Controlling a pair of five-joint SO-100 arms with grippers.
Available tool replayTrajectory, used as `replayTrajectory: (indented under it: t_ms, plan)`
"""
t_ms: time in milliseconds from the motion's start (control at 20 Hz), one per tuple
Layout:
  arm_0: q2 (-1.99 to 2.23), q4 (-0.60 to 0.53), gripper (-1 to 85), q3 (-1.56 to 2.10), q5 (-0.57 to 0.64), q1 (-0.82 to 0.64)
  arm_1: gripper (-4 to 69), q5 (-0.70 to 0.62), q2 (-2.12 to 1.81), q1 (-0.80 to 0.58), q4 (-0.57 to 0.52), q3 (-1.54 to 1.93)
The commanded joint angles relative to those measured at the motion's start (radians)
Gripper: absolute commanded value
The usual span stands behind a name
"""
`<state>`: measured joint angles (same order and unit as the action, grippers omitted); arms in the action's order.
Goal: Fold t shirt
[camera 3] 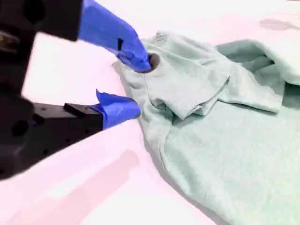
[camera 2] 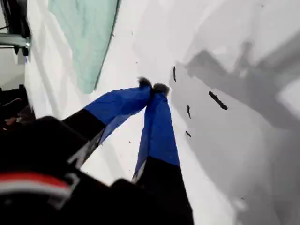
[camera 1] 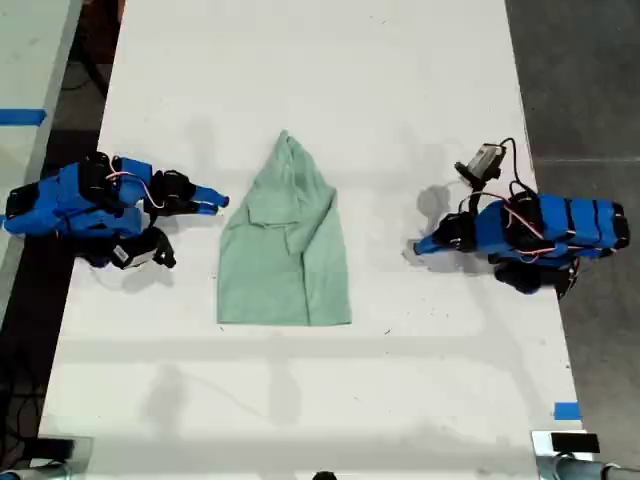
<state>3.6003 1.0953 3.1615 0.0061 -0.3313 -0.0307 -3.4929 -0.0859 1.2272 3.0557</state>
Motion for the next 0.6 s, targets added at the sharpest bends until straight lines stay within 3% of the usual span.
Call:
replayTrajectory:
  t_ms: [0,350,550]
  plan:
    - [0.006,-0.127,-0.1,0.034,0.144,0.115,0.8,0.000,-0.014,-0.049,0.017,0.052]
    - [-0.087,-0.061,-0.2,-0.095,0.046,0.155,0.8,-0.002,-0.014,-0.058,0.017,0.052]
    - [-0.900,-0.011,-0.2,-0.589,-0.133,0.296,0.8,-0.002,-0.014,-0.060,0.017,0.052]
